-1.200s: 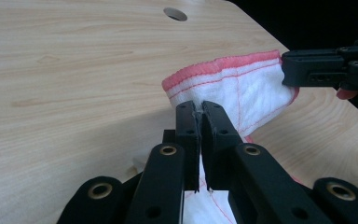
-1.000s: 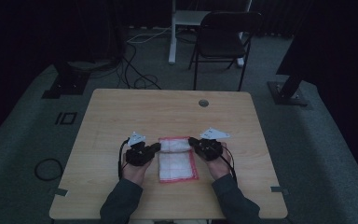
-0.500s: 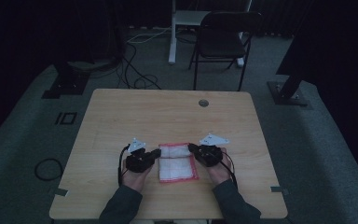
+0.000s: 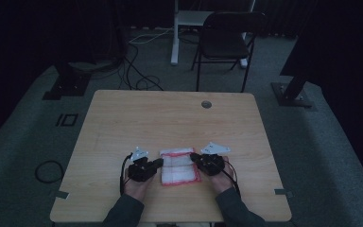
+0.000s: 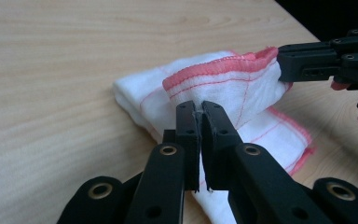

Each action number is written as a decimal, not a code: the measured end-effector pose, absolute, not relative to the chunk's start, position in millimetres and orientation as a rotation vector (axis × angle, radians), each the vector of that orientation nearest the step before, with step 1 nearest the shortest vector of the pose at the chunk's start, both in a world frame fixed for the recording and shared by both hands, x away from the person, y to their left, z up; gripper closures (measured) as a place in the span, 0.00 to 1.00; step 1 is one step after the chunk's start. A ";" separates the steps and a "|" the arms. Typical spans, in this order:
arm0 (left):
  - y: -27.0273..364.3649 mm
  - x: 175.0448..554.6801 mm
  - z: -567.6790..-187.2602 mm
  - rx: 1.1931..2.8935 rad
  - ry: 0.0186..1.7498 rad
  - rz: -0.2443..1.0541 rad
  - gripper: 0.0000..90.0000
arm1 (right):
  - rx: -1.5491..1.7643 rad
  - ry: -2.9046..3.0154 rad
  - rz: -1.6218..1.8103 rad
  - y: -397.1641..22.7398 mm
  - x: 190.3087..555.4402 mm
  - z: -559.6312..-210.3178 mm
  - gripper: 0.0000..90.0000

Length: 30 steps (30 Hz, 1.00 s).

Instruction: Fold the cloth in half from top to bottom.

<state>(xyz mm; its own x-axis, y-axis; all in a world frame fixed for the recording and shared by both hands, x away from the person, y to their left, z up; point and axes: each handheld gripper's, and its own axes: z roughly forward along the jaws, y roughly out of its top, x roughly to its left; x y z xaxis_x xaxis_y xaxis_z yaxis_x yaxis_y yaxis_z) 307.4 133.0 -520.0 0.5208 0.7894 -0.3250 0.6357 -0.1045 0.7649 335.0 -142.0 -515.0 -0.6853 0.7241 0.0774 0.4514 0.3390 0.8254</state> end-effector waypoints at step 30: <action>149.4 313.1 -508.3 1.744 1.224 0.237 0.90 | 1.068 2.332 1.255 -141.9 329.6 -526.6 0.95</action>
